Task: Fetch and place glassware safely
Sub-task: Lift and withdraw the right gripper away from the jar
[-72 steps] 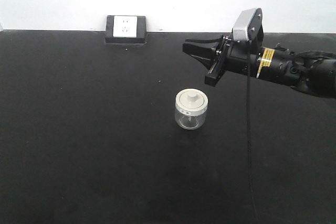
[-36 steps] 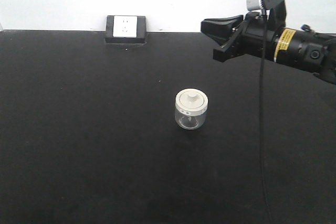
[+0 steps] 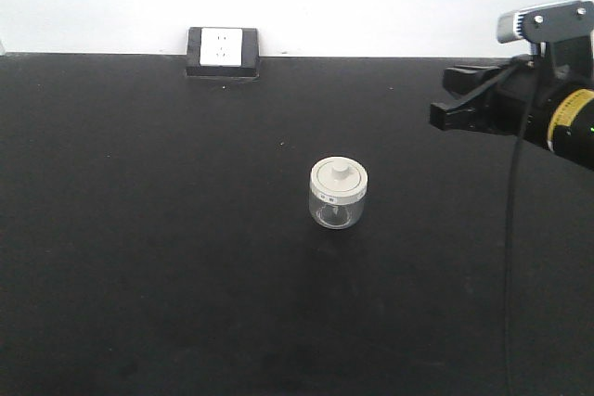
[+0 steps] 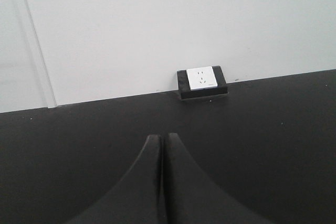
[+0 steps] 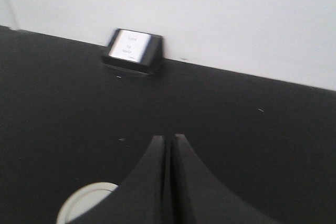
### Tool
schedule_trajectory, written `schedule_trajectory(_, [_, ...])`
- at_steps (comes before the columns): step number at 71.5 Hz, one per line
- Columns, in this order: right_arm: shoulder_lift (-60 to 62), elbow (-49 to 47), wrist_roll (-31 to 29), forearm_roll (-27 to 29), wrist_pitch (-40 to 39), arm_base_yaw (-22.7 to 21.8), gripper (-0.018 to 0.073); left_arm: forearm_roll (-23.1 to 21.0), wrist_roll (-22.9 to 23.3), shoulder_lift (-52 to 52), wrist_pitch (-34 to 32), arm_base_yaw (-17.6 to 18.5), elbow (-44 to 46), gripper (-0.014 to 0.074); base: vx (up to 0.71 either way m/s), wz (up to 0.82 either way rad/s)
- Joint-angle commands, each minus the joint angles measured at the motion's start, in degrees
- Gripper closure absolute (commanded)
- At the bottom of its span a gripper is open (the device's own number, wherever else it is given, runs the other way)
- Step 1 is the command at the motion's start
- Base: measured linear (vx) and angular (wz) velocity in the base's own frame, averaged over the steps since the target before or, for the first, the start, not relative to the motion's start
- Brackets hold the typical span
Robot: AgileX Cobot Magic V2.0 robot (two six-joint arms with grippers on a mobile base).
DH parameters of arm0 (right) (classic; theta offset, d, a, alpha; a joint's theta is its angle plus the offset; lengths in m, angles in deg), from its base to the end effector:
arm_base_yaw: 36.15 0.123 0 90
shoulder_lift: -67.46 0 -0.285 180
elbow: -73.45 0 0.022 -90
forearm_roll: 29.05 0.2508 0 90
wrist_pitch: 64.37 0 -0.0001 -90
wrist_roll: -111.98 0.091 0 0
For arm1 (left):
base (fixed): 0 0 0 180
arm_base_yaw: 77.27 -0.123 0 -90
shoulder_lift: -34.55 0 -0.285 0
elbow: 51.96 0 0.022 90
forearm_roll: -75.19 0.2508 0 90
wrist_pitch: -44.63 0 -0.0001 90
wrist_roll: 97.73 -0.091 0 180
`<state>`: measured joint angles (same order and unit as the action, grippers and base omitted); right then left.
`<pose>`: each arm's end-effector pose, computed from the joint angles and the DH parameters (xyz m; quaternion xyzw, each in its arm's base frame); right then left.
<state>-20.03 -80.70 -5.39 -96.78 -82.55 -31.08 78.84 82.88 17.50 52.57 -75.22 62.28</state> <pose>0.3066 0.0535 0.3041 -0.1502 0.7819 0.1220 0.5926 0.0646 -0.0015 0.2585 0.0283 0.7111 0.0090 0.7025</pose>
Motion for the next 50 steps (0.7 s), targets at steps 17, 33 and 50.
schedule_trajectory(17, [11.59, 3.14, -0.62, 1.69, 13.57, -0.25, 0.0563, -0.35, 0.51, -0.75, -4.00, -0.04, 1.65, 0.0603, 0.00, 0.00])
schedule_trajectory(33, [18.00, 6.43, -0.62, 1.49, 17.14, -0.25, 0.0563, -0.35, 0.51, -0.75, -4.00, -0.04, 1.65, 0.0603, 0.00, 0.00])
schedule_trajectory(50, [27.08, 13.97, -0.41, 1.31, 17.29, -0.25, 0.0563, -0.35, 0.51, -0.75, -4.00, -0.04, 1.65, 0.0603, 0.00, 0.00])
